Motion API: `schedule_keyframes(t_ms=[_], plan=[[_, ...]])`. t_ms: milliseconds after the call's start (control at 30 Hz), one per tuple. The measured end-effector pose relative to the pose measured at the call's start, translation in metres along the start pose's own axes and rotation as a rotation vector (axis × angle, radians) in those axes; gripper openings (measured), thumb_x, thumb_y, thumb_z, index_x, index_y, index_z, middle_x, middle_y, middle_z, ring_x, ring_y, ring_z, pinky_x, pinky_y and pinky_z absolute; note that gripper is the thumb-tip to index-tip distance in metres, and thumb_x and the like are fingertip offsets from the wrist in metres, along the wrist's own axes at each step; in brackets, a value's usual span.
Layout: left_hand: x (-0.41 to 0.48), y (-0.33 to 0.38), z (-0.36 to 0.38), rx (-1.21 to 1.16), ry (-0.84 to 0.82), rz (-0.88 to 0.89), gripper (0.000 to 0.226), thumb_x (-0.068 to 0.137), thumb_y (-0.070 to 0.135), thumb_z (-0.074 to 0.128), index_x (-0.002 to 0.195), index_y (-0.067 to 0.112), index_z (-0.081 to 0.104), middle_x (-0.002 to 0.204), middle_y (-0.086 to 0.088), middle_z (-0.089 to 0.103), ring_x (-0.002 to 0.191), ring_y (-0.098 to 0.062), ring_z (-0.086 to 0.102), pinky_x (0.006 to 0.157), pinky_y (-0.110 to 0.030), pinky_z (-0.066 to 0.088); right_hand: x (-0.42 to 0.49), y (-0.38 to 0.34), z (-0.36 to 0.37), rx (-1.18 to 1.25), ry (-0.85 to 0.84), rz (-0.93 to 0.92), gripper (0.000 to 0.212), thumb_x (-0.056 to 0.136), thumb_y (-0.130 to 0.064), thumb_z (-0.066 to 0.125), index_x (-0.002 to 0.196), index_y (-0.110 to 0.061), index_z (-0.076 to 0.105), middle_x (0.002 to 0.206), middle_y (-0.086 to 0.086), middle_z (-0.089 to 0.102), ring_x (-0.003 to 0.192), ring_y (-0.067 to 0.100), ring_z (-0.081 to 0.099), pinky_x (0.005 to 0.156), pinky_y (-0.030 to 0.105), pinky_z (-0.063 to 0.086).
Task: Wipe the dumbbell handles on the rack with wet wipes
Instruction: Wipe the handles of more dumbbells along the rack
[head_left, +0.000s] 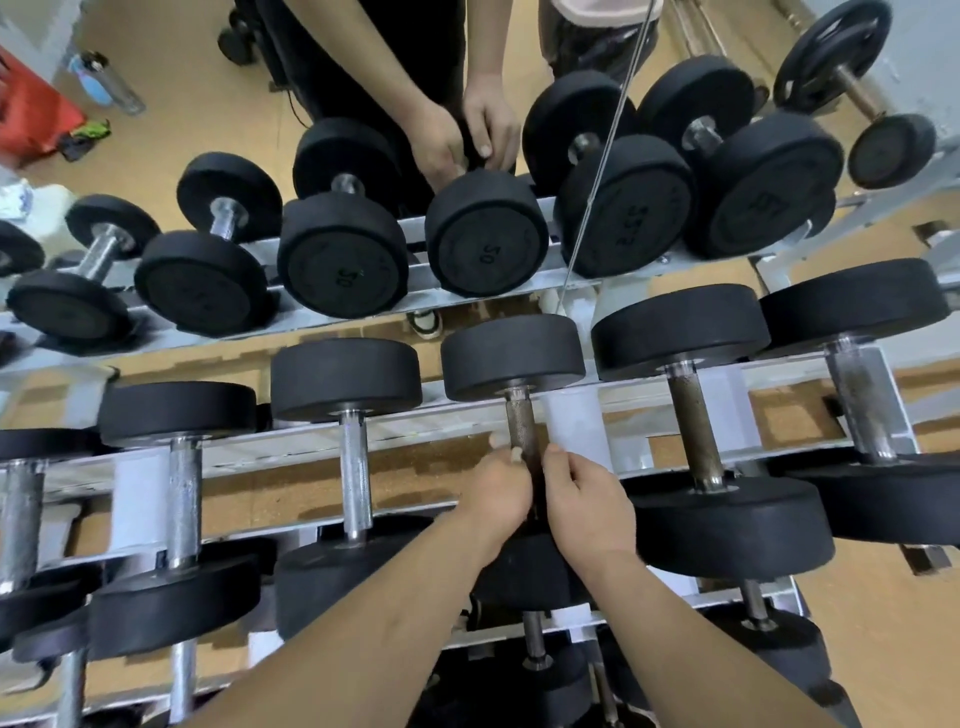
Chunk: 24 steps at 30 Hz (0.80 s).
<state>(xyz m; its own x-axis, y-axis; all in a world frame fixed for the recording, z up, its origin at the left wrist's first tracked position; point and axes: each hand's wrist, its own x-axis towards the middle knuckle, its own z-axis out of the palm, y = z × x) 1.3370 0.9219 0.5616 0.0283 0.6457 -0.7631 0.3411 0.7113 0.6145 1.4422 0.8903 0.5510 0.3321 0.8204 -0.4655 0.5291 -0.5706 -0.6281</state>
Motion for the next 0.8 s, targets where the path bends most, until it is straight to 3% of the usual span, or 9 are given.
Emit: schedule_keyframes(t_ms=[100,200,300,367,433,567,633,700,800], plan=[[-0.019,-0.009,-0.005,0.096,-0.098,-0.009,0.030,0.092,0.022,0.045,0.095,0.022,0.075,0.095,-0.005,0.076,0.096,-0.025,0.069,0.097,-0.044,0.056,0.000,-0.002,-0.002,-0.041,0.001,-0.013,0.050,0.106,-0.046,0.038,0.063,-0.024,0.049,0.067,-0.003,0.060,0.068,0.017,0.056,0.063,0.035,0.039],[-0.038,0.000,-0.013,0.159,-0.241,0.014,0.032,0.094,0.009,0.047,0.081,0.020,0.074,0.088,-0.005,0.074,0.084,-0.016,0.066,0.077,-0.025,0.052,0.000,-0.004,-0.004,-0.038,-0.026,-0.008,0.047,0.105,-0.043,0.040,0.064,-0.023,0.050,0.068,-0.002,0.061,0.070,0.020,0.057,0.064,0.036,0.042],[-0.041,0.016,-0.030,0.128,-0.151,0.068,0.027,0.101,0.019,0.050,0.092,0.021,0.076,0.099,0.001,0.077,0.098,-0.018,0.069,0.086,-0.029,0.054,-0.003,-0.005,-0.005,-0.012,-0.021,0.010,0.050,0.107,-0.046,0.037,0.066,-0.023,0.054,0.070,-0.002,0.063,0.073,0.019,0.059,0.067,0.036,0.043],[-0.040,0.027,-0.048,0.088,-0.036,0.054,0.025,0.099,0.018,0.052,0.095,0.023,0.077,0.100,0.001,0.077,0.098,-0.018,0.068,0.082,-0.030,0.052,-0.005,-0.007,-0.007,0.006,-0.012,-0.003,0.052,0.108,-0.049,0.034,0.068,-0.024,0.056,0.071,-0.002,0.064,0.073,0.013,0.060,0.067,0.036,0.044],[-0.037,0.034,-0.062,-0.021,-0.058,0.013,0.027,0.101,0.017,0.053,0.098,0.024,0.079,0.101,0.001,0.078,0.098,-0.017,0.071,0.090,-0.032,0.055,-0.005,-0.008,-0.009,0.022,-0.008,-0.021,0.048,0.108,-0.051,0.033,0.075,-0.028,0.060,0.076,-0.006,0.066,0.077,0.008,0.060,0.071,0.035,0.046],[-0.038,0.041,-0.077,-0.168,-0.101,0.045,0.026,0.102,0.012,0.056,0.106,0.018,0.081,0.108,0.001,0.079,0.095,-0.010,0.074,0.094,-0.026,0.058,-0.003,-0.003,-0.007,0.107,-0.070,-0.023,0.031,0.100,-0.062,0.045,0.115,-0.044,0.066,0.112,-0.022,0.068,0.107,0.005,0.064,0.095,0.033,0.049],[-0.039,0.041,-0.082,-0.155,-0.144,0.101,0.026,0.103,0.010,0.057,0.110,0.020,0.080,0.111,0.000,0.079,0.106,-0.018,0.073,0.100,-0.032,0.057,-0.004,-0.004,-0.014,0.371,-0.129,-0.008,0.047,0.086,-0.067,0.062,0.127,-0.045,0.065,0.129,-0.026,0.062,0.121,0.003,0.060,0.107,0.033,0.046],[-0.045,0.041,-0.086,-0.145,-0.235,0.179,0.030,0.103,0.004,0.057,0.121,0.019,0.075,0.115,-0.002,0.078,0.107,-0.018,0.074,0.095,-0.030,0.058,-0.008,-0.013,-0.029,0.537,-0.230,-0.068,0.051,0.081,-0.057,0.075,0.129,-0.040,0.068,0.132,-0.022,0.063,0.124,0.004,0.060,0.105,0.026,0.047],[-0.053,0.042,-0.090,-0.170,-0.289,0.238,0.036,0.102,-0.001,0.057,0.128,0.020,0.069,0.115,-0.007,0.077,0.103,-0.020,0.075,0.091,-0.030,0.060,-0.015,-0.028,-0.050,0.528,-0.358,-0.182,0.029,0.093,-0.035,0.078,0.121,-0.035,0.075,0.120,-0.006,0.074,0.116,0.016,0.067,0.098,0.024,0.053]])
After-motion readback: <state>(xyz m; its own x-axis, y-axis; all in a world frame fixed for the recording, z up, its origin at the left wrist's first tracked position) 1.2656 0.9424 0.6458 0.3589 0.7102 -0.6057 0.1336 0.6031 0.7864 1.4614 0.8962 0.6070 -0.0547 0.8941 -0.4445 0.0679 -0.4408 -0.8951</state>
